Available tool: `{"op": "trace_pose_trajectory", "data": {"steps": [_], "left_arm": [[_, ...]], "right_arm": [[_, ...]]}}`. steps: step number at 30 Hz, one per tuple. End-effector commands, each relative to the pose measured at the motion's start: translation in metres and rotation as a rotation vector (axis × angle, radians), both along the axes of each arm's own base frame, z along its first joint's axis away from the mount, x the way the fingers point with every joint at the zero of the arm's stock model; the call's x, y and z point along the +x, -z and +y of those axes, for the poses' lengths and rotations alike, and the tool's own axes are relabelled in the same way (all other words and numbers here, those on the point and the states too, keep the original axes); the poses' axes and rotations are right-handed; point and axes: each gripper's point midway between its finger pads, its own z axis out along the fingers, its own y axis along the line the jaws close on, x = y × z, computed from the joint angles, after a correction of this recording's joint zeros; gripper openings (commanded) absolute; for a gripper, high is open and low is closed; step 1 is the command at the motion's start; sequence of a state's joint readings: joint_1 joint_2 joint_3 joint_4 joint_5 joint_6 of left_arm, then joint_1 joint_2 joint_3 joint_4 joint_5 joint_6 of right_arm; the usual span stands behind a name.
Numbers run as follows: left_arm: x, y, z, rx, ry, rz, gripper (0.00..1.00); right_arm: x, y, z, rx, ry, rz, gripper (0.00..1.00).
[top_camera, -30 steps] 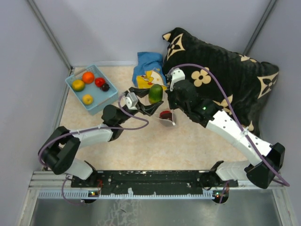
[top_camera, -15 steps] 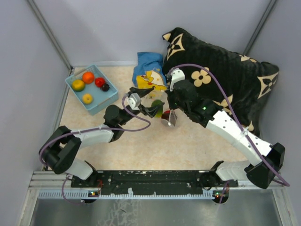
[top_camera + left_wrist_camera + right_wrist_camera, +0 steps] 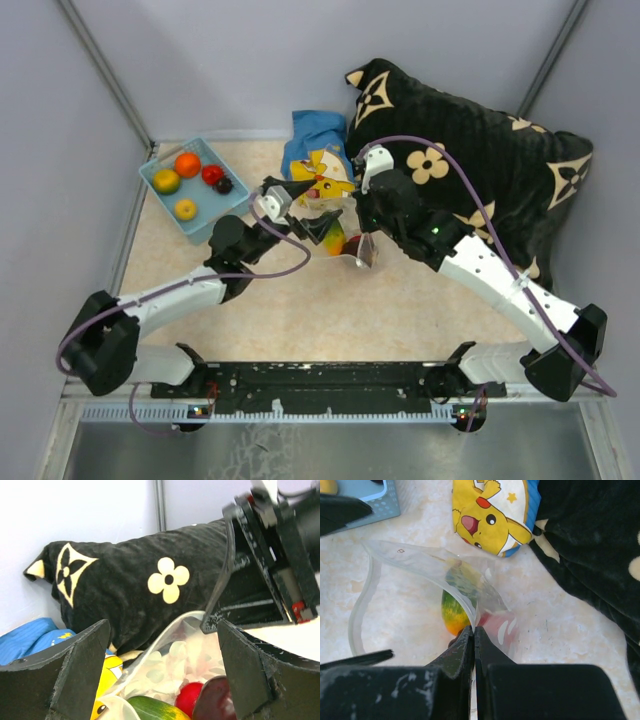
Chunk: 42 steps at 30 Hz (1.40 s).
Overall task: Place the food in the zip-top bag and seal the zipper
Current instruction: Place the fake fruit in the zipper food storage bag, then pick up the fake fruit from the bin.
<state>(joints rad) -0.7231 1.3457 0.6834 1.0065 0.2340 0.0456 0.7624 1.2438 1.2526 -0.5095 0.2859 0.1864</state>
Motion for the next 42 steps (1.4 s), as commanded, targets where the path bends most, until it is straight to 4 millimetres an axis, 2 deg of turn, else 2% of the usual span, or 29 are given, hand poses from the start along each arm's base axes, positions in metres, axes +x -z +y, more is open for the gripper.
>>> {"op": "trace_pose_trajectory", "data": {"steps": [1, 4, 10, 15, 25, 31, 42], "left_arm": [[0.003, -0.019, 0.015, 0.001, -0.079, 0.12, 0.94], [0.003, -0.025, 0.03, 0.018, -0.14, 0.188, 0.94], [0.013, -0.016, 0.067, 0.072, -0.328, 0.329, 0.93], [0.034, -0.008, 0.106, 0.088, -0.466, 0.448, 0.93], [0.091, 0.023, 0.204, 0.071, -0.777, 0.714, 0.94], [0.126, 0.055, 0.263, 0.09, -0.925, 0.823, 0.95], [0.2, 0.09, 0.337, 0.047, -1.104, 0.881, 0.94]], "right_arm": [[0.003, -0.043, 0.001, 0.099, 0.005, -0.095, 0.0], [0.004, -0.041, 0.003, 0.102, 0.0, -0.091, 0.0], [0.004, -0.04, 0.006, 0.108, -0.008, -0.089, 0.0], [0.004, -0.038, 0.006, 0.103, -0.012, -0.088, 0.0], [0.005, -0.035, 0.006, 0.09, -0.016, -0.092, 0.0], [0.005, -0.035, 0.006, 0.081, -0.022, -0.094, 0.0], [0.002, -0.028, 0.009, 0.076, -0.053, -0.088, 0.0]]}}
